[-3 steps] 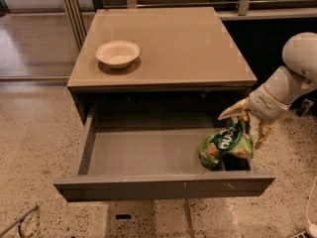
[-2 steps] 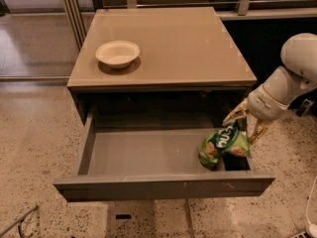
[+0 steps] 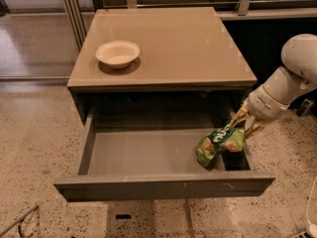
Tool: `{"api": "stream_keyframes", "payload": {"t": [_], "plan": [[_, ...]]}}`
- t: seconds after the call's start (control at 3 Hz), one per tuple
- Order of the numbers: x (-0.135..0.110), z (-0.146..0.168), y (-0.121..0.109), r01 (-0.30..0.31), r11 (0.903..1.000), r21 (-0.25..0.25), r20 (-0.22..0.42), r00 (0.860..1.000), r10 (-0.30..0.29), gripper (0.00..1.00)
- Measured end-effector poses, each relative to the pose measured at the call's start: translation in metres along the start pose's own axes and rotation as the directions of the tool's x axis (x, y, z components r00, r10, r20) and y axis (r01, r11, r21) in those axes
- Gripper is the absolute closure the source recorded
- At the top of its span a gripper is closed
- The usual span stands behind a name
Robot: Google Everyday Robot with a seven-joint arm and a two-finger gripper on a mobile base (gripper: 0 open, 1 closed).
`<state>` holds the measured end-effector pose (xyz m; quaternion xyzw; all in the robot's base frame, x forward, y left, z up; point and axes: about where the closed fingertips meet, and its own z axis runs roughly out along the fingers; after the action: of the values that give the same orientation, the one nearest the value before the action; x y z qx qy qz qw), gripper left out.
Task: Pick green rice chip bag from top drawer and place on counter
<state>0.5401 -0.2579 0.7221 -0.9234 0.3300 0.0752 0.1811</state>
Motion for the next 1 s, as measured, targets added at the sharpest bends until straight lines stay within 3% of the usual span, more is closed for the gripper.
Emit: {"api": "stream_keyframes", "payload": {"t": [0.33,1.0], "plan": [[-0.013,-0.016,-0.009,0.025,0.9992,0.030,-0.010,1.000,-0.025,1.00],[-0.040,-0.072,-0.037,0.087,0.9906,0.106,-0.074,0.994,-0.079,1.00]]}}
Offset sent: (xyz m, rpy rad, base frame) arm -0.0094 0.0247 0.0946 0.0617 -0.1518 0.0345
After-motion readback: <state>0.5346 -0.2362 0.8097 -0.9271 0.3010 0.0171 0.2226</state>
